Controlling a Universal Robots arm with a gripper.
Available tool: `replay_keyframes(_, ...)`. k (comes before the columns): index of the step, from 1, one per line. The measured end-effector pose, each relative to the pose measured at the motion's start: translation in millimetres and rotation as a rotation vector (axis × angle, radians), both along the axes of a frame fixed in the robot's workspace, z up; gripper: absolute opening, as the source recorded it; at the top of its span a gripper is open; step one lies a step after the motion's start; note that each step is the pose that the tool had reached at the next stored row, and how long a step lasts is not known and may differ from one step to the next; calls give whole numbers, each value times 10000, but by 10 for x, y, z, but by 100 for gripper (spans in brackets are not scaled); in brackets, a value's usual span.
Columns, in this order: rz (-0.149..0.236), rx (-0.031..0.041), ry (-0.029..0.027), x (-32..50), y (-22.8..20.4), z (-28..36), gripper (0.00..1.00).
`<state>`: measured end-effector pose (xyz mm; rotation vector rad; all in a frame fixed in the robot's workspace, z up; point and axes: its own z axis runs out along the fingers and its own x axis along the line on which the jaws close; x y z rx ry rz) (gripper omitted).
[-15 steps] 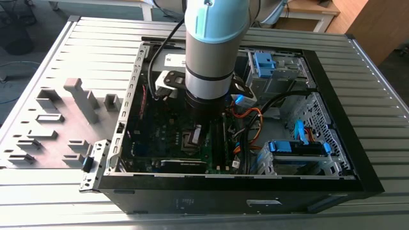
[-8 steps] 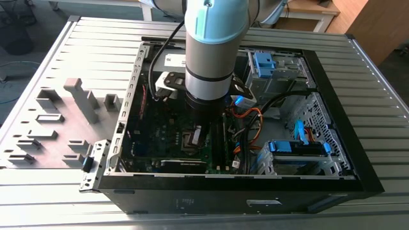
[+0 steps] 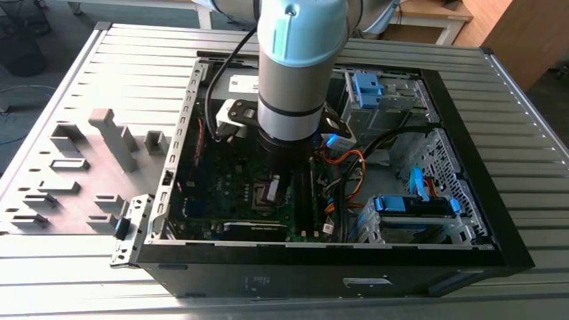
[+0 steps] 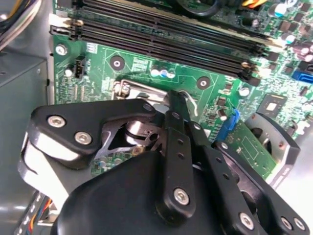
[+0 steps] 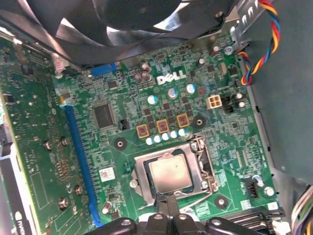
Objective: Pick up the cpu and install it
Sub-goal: 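Install the first cpu locking lever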
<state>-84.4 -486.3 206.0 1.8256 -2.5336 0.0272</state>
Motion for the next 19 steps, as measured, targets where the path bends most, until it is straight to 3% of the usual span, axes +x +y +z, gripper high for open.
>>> replay_keyframes(2, 1, 77, 1, 1, -3, -4, 11)
replay_keyframes(5, 0, 287, 21, 1, -17, -18, 11)
replay_keyframes(8, 0, 437, 47, 1, -39, -30, 11)
replay_keyframes(14, 0, 431, 83, 4, -47, -33, 11)
replay_keyframes(15, 1, 432, 128, 7, -50, -35, 11)
replay_keyframes(19, -9, 436, 459, 23, -60, -47, 11)
